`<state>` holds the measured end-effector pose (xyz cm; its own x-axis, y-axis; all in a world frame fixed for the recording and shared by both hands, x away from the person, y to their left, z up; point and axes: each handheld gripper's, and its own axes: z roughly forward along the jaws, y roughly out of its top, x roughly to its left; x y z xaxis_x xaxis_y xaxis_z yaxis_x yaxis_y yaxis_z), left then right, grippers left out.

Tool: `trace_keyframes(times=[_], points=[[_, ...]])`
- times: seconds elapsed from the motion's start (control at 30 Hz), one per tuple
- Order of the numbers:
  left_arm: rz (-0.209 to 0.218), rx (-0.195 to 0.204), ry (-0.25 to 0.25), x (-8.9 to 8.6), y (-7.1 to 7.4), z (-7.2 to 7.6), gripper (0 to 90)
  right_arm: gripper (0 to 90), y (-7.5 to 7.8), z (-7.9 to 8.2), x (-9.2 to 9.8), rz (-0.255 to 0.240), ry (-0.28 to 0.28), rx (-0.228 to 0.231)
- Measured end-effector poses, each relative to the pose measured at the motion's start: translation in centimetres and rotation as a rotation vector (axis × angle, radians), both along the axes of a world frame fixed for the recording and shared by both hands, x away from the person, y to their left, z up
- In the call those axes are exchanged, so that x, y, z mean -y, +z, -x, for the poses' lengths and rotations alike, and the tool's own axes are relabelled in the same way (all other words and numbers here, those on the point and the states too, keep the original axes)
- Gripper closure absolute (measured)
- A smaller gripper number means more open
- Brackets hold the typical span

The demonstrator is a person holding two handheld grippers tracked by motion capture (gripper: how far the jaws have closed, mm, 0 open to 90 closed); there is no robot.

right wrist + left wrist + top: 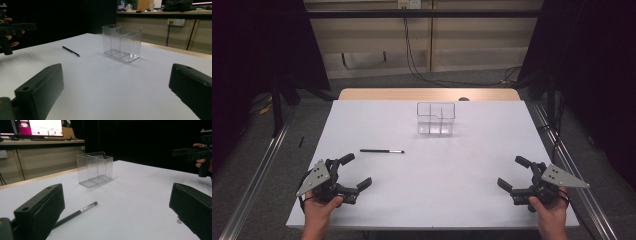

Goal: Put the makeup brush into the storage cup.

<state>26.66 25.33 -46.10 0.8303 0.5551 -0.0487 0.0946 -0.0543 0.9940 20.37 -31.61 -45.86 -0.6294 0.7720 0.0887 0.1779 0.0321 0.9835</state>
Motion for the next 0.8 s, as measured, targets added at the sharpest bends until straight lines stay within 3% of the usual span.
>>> trace_keyframes(times=[0.47, 0.7, 0.8], points=[[-0.014, -0.002, 0.003, 0.5, -0.2, -0.5, 0.0, 0.0, 0.1, 0.2, 0.0, 0.001, 0.002, 0.007], [0.006, 0.003, 0.019, 1.1, 0.3, -0.9, 0.0, 0.0, 0.1, 0.3, 0.0, 0.008, 0.013, 0.005], [-0.022, 0.003, 0.011, 1.5, 0.2, -1.2, 0.0, 0.0, 0.2, 0.5, 0.0, 0.002, 0.01, 0.013]])
